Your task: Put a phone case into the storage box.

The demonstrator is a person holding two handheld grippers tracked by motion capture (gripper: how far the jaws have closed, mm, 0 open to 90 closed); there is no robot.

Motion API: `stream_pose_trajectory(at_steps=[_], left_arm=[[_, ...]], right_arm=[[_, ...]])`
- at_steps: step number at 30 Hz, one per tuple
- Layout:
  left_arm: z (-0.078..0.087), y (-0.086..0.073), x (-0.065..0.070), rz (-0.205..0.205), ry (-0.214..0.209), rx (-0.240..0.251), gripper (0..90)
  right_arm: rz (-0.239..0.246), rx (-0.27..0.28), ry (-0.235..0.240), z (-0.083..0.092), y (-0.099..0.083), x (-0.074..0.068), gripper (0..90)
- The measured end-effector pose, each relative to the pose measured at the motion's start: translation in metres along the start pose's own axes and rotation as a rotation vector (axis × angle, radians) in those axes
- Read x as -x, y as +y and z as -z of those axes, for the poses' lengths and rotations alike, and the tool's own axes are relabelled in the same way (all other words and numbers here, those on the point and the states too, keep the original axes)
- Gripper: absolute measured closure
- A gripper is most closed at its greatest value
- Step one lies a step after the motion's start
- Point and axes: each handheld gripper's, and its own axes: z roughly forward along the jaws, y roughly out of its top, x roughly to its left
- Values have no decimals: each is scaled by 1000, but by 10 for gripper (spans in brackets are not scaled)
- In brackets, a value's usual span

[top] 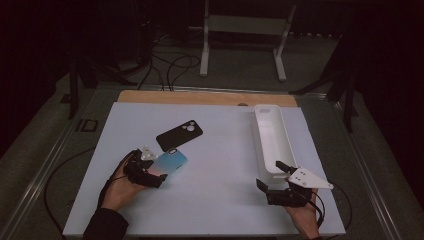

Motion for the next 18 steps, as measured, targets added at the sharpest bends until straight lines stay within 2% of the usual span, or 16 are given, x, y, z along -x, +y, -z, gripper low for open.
stream_pose_trajectory(at_steps=[11, 18], left_arm=[[16, 4, 9, -10, 24, 75, 171], [30, 19, 21, -40, 32, 144, 172]], right_arm=[[-16, -5, 9, -1, 12, 3, 78], [-33, -7, 33, -5, 21, 4, 78]])
